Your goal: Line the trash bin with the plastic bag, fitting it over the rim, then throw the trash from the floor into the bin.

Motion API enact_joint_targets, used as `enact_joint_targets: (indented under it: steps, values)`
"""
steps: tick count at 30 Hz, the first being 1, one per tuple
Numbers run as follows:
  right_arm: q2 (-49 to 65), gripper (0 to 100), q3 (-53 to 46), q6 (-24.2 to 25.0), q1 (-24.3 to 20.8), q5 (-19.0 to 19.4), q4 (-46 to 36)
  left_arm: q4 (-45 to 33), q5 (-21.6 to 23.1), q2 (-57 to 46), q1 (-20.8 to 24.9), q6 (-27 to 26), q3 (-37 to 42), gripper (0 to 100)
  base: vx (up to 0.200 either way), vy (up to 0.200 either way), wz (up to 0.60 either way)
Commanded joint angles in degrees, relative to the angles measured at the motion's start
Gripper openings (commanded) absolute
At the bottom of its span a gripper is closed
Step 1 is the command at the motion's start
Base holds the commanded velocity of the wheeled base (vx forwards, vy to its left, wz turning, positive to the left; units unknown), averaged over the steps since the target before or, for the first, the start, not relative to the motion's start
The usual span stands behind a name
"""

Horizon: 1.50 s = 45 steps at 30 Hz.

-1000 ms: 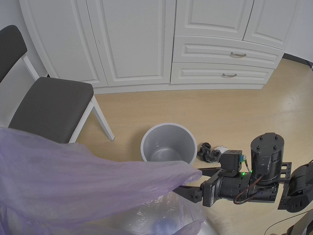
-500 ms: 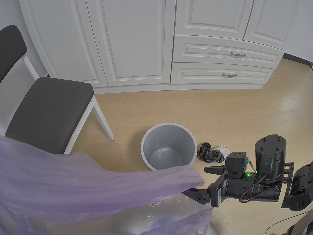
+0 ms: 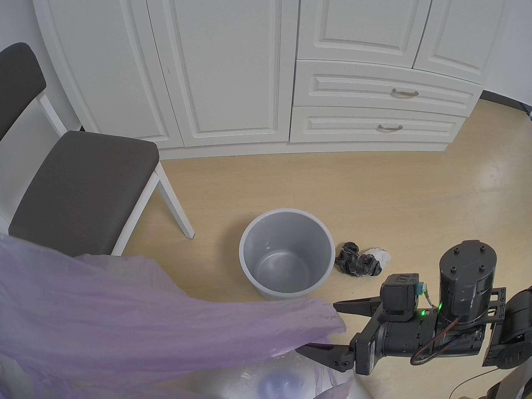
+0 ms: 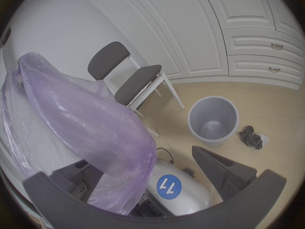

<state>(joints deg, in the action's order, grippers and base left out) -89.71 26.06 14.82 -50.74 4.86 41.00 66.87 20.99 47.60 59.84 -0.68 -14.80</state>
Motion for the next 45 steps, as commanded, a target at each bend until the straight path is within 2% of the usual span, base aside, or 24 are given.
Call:
enact_joint_targets:
  steps: [1, 8, 19, 20, 31, 34, 38, 42, 43, 44, 45]
  values:
    - [-0.29, 100, -0.66, -0.06, -0.42, 0.23, 0.05, 0.02, 0.01, 0.47, 0.01, -0.11, 0.03, 0, 0.000, 0.000, 0.00]
    - [-2.75, 100, -1.81, -0.15, -2.26, 1.46, 1.98, 0.02, 0.01, 0.65, 0.01, -0.11, 0.03, 0, 0.000, 0.000, 0.00]
    - [-7.85, 100, -7.17, -0.67, -3.32, 1.64, 16.92, 0.02, 0.01, 1.00, 0.01, -0.11, 0.03, 0, 0.000, 0.000, 0.00]
    - [-8.29, 0, -7.43, -0.59, -3.32, 1.64, 17.98, 0.02, 0.01, 1.00, 0.01, -0.11, 0.03, 0, 0.000, 0.000, 0.00]
    - [-7.58, 0, -7.43, -0.50, -3.14, 1.02, 19.56, -0.24, 0.01, 2.05, 0.01, 0.07, 0.03, 0, 0.000, 0.000, 0.00]
    - [-5.04, 0, -6.99, -0.59, -1.82, 0.41, 20.26, -0.42, -0.16, 3.28, 0.01, 0.95, -0.05, 0, 0.000, 0.000, 0.00]
    - [-0.90, 0, -5.15, -0.85, 2.05, -0.21, 18.50, -0.60, -0.51, 4.87, -0.69, 2.44, -0.23, 0, 0.000, 0.000, 0.00]
    - [6.48, 0, 1.27, -0.67, 7.67, -0.47, 6.73, -0.60, -1.30, 7.50, -2.36, 3.06, -0.32, 0, 0.000, 0.000, 0.00]
    - [7.09, 0, 1.97, -0.59, 8.02, -0.47, 5.59, -0.60, -1.39, 7.68, -2.54, 3.06, -0.23, 0, 0.000, 0.000, 0.00]
    - [10.08, 0, 5.05, 0.03, 9.08, -0.56, -0.83, -0.60, -1.66, 8.56, -3.59, 3.06, -0.32, 0, 0.000, 0.000, 0.00]
    - [10.26, 0, 5.40, 0.03, 9.16, -0.56, -1.45, -0.60, -1.74, 8.65, -3.68, 3.06, -0.32, 0, 0.000, 0.000, 0.00]
